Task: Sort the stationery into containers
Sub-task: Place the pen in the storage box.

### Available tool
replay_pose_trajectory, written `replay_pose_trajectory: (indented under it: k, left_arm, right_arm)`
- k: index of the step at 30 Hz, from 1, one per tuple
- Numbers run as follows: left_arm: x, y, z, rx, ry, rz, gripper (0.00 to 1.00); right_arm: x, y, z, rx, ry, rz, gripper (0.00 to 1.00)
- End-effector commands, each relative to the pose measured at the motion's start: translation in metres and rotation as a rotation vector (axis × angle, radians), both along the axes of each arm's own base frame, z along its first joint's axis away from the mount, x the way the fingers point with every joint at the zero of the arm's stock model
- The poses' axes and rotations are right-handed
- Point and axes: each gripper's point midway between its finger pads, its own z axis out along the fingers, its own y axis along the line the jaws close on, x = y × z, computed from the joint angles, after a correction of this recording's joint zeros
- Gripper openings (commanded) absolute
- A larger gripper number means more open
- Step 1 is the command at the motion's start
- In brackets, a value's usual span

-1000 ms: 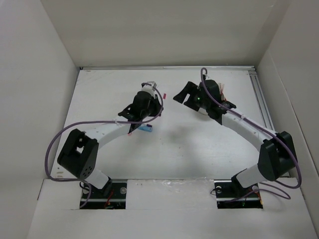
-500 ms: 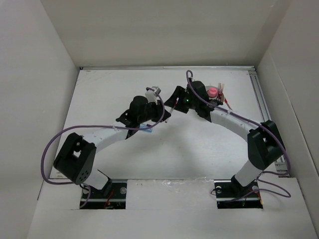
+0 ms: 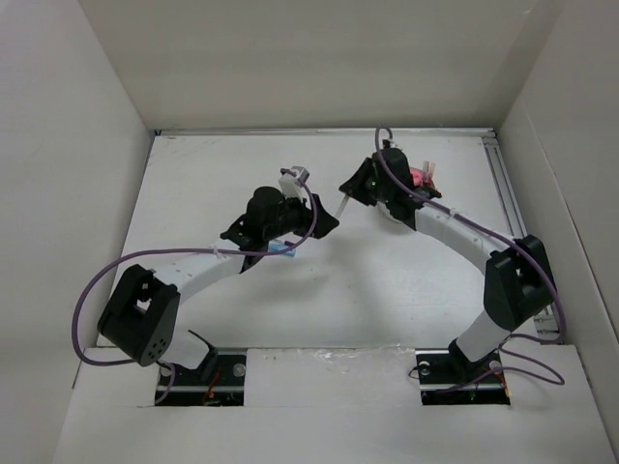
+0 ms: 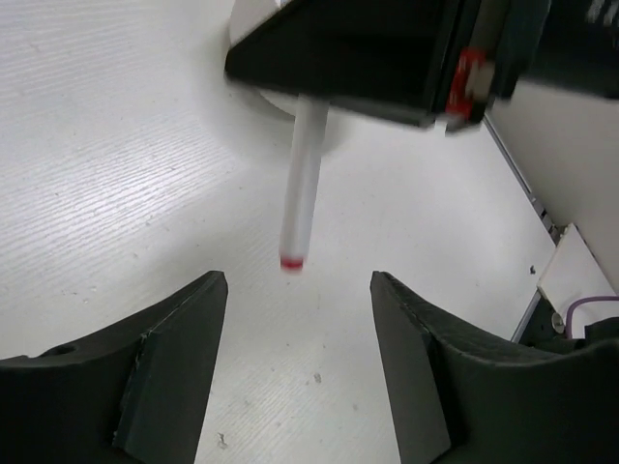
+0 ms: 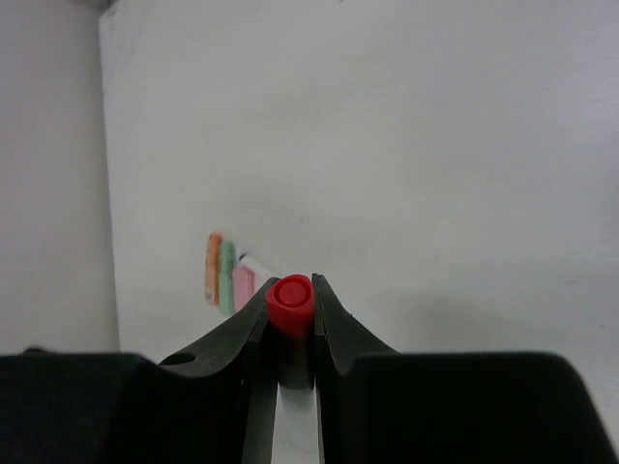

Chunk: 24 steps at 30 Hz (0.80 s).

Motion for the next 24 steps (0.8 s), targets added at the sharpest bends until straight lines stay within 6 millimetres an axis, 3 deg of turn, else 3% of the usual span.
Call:
replay_pose_trajectory:
  k: [1,4,5,6,7,10,11,13,17,22,23,24]
  left_arm:
    - [-0.004,0.0,0.032,-0.059,-0.088,-0.009,0.58]
    - [-0.005,0.0,0.029,-0.053,-0.079,-0.009,0.58]
    - [-0.007,-0.001,0.03,-0.06,-0.07,-0.017,0.58]
    - [-0.008,-0.003,0.032,-0.069,-0.076,-0.033,0.58]
    - [-0.007,-0.004,0.03,-0.069,-0.076,-0.033,0.58]
    - [-0.008,-0.006,0.026,-0.071,-0.058,-0.043,0.58]
    - [-0.01,-0.006,0.026,-0.073,-0.056,-0.053,0.58]
    - [-0.011,-0.008,0.023,-0.075,-0.039,-0.061,0.58]
    - [-0.01,-0.007,0.023,-0.073,-0.041,-0.051,0.58]
    - [-0.011,-0.008,0.023,-0.075,-0.04,-0.06,0.58]
    - [-0.011,-0.008,0.023,-0.075,-0.04,-0.06,0.58]
    - [-0.01,-0.008,0.019,-0.07,-0.032,-0.059,0.58]
  right_arm:
    - [0.039,-0.053,0.065,-0.054,-0.166,-0.224,0.0]
    - [0.06,-0.11,0.084,-0.18,-0.222,-0.464,0.0]
    - [0.065,-0.12,0.083,-0.238,-0.229,-0.507,0.0]
    - [0.07,-0.148,0.087,-0.308,-0.246,-0.627,0.0]
    - [0.073,-0.157,0.096,-0.341,-0.265,-0.676,0.0]
    - [0.082,-0.188,0.094,-0.474,-0.272,-0.79,0.0]
    - [0.086,-0.194,0.1,-0.489,-0.28,-0.816,0.0]
    - [0.09,-0.2,0.086,-0.566,-0.26,-0.833,0.0]
    - [0.1,-0.216,0.078,-0.645,-0.249,-0.892,0.0]
    - [0.107,-0.217,0.059,-0.711,-0.225,-0.882,0.0]
    - [0.108,-0.216,0.063,-0.704,-0.231,-0.886,0.0]
    - [0.109,-0.209,0.058,-0.71,-0.228,-0.869,0.0]
